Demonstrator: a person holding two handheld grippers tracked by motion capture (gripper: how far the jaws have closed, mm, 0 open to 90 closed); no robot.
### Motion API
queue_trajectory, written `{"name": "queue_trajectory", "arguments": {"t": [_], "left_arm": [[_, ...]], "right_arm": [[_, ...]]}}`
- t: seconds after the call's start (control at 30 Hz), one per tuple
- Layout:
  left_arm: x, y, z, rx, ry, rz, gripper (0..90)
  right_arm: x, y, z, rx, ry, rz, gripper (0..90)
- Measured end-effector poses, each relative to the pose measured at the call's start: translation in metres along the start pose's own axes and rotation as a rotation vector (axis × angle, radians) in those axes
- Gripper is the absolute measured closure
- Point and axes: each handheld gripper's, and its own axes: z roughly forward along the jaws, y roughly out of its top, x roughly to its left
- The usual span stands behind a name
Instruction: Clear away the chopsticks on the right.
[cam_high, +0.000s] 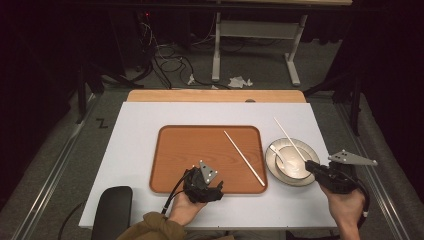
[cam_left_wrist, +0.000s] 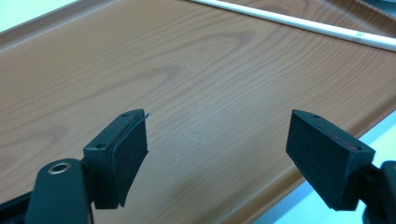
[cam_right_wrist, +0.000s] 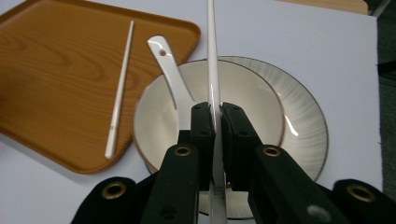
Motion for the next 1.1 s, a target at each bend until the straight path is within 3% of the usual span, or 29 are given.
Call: {"name": "queue_trajectory", "arguments": {"t": [0.23, 0.7, 1.1], "left_arm": [[0.0, 0.001, -0.001, -0.004, 0.004, 0.0, 20.9], [0.003, 0.001, -0.003, -0.018, 0.02, -0.011, 20.9], [0.006, -0.003, -0.008, -0.027, 0.046, -0.029, 20.9]], "right_arm": [[0.019, 0.005, 0.003, 0.004, 0.047, -0.031, 84.6], [0.052, 0.01, 0.019, 0.052, 0.096, -0.082, 84.6], [0.077, 0.012, 0.049, 0.134, 0.135, -0.129, 84.5]]}}
